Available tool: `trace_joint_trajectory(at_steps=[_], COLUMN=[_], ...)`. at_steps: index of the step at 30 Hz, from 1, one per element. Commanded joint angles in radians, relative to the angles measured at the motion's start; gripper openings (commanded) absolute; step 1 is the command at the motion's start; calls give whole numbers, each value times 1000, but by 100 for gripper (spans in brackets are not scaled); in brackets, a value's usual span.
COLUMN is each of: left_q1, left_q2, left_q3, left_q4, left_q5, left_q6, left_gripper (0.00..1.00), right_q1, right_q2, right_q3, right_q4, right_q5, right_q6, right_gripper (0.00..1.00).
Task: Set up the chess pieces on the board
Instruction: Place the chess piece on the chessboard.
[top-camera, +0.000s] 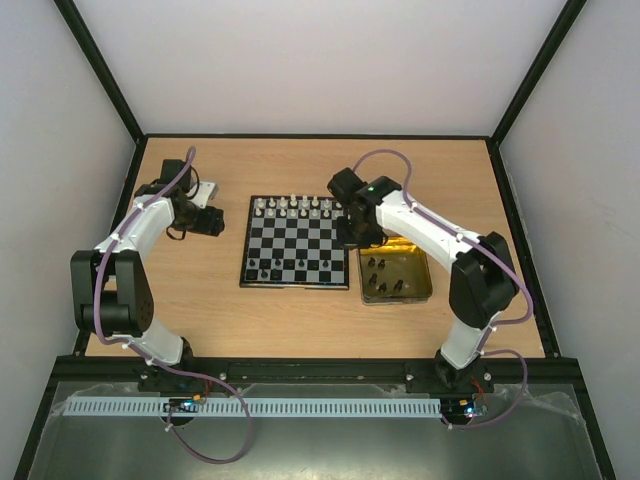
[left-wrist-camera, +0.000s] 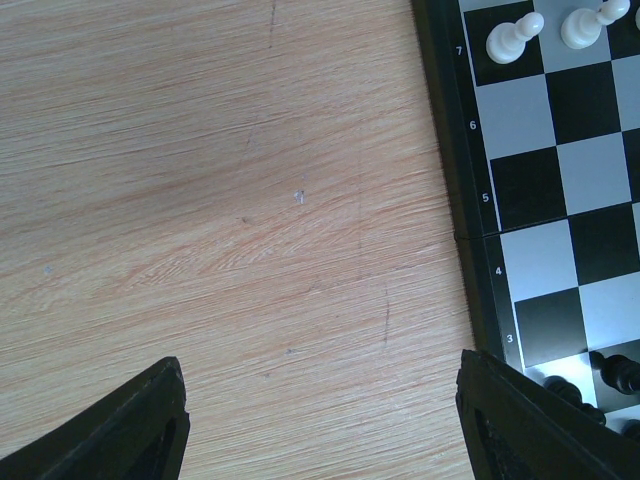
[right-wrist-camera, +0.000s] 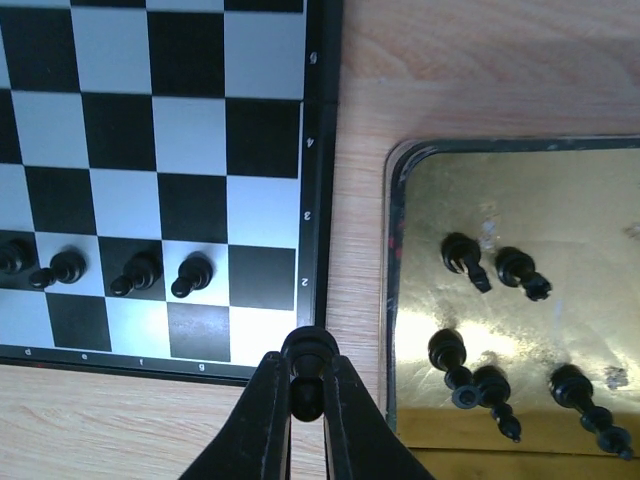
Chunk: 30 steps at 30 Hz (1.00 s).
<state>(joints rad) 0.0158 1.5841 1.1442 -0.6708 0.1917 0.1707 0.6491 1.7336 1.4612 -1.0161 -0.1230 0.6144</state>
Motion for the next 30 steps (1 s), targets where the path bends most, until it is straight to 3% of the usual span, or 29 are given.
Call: trace_joint_trajectory(at_steps=[1,30], left_q1=[-4,-4], left_q2=[-21,2], left_q3=[-3,8], left_q4=[-6,-3], left_q5=[3,-8], left_q6=[-10,-9], left_gripper=[74,74], right_q1=[21,85], right_q2=[37,190], right_q3=[26,17], right_q4=[-20,68], right_q5=[-23,0], right_q6=[12,4], right_gripper=[7,7])
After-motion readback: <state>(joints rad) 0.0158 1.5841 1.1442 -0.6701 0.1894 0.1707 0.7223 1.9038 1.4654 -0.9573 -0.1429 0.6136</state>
